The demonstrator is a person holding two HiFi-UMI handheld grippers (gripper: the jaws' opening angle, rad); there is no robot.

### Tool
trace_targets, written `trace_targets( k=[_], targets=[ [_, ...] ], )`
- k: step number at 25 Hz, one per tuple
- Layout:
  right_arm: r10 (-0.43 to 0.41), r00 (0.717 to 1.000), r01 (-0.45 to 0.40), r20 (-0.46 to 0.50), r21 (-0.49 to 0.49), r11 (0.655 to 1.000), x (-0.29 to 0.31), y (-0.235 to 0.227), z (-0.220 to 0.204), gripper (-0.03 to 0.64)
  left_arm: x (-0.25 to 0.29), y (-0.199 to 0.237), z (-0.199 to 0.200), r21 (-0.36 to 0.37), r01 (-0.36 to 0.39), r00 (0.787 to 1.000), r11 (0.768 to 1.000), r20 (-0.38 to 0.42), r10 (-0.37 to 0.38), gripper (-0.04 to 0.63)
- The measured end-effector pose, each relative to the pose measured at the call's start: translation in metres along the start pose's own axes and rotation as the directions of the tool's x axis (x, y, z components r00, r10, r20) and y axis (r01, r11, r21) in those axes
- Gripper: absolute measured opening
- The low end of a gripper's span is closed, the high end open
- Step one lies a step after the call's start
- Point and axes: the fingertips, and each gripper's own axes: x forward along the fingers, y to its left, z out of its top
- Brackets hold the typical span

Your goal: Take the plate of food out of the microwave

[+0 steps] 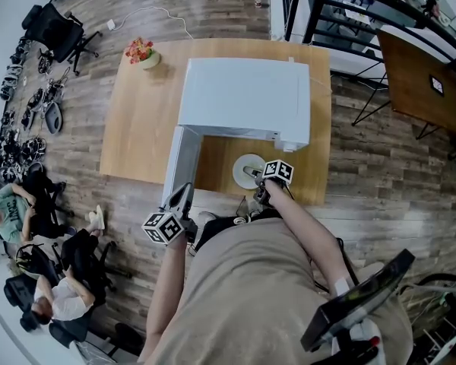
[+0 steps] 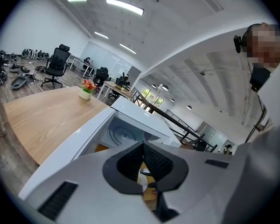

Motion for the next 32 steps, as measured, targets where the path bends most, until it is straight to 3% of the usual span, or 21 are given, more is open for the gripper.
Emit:
trace_targets(
  k=[4,8,10,11,15,18,22,24,28,32],
  targets=[
    [0.059,0.993,-0.058,0.102,-0.015,0.998,-0.026,0.023,0.013,0.540,-0.001,-0.006,0.003,0.000,0.019,1.000,1.000,-0.003,-0.019,0.003],
    [0.202,0.958,-0.187,0.204,-0.092,0.978,-0.072,0.075,0.017,0.534,-0.004,-0.013,0.003,-0.003,0.050,0.999,0.999,-0.016,-0.050,0.003],
    [0.299,0.930,-0.273,0.215,-0.145,0.951,-0.094,0.110,0.014,0.510,0.000,-0.013,0.001,-0.005,0.066,0.997,0.998,-0.028,-0.066,0.003],
    [0.346,0.913,-0.313,0.214,-0.176,0.933,-0.104,0.126,0.011,0.457,0.003,-0.014,-0.001,-0.007,0.074,0.997,0.997,-0.035,-0.074,0.003],
    [0.499,0.844,-0.437,0.198,-0.288,0.852,-0.137,0.178,-0.007,0.356,0.017,-0.021,-0.007,-0.016,0.130,0.990,0.991,-0.051,-0.130,0.003],
    [0.573,0.794,-0.476,0.203,-0.378,0.794,-0.164,0.209,-0.022,0.336,0.021,-0.035,-0.001,-0.019,0.196,0.980,0.980,-0.037,-0.197,0.003],
    [0.605,0.751,-0.410,0.265,-0.530,0.742,-0.203,0.244,-0.038,0.334,0.005,-0.052,0.016,-0.011,0.289,0.957,0.957,-0.009,-0.289,0.003],
    [0.609,0.728,-0.342,0.315,-0.602,0.721,-0.226,0.260,-0.047,0.288,-0.012,-0.055,0.029,-0.002,0.319,0.948,0.948,0.011,-0.319,0.003],
    [0.620,0.675,-0.209,0.399,-0.703,0.680,-0.267,0.294,-0.068,0.287,-0.055,-0.049,0.060,0.035,0.352,0.933,0.935,0.063,-0.353,0.003],
    [0.609,0.628,0.004,0.484,-0.785,0.619,-0.299,0.316,-0.099,0.287,-0.093,-0.030,0.070,0.047,0.368,0.921,0.929,0.116,-0.371,0.003]
  ],
)
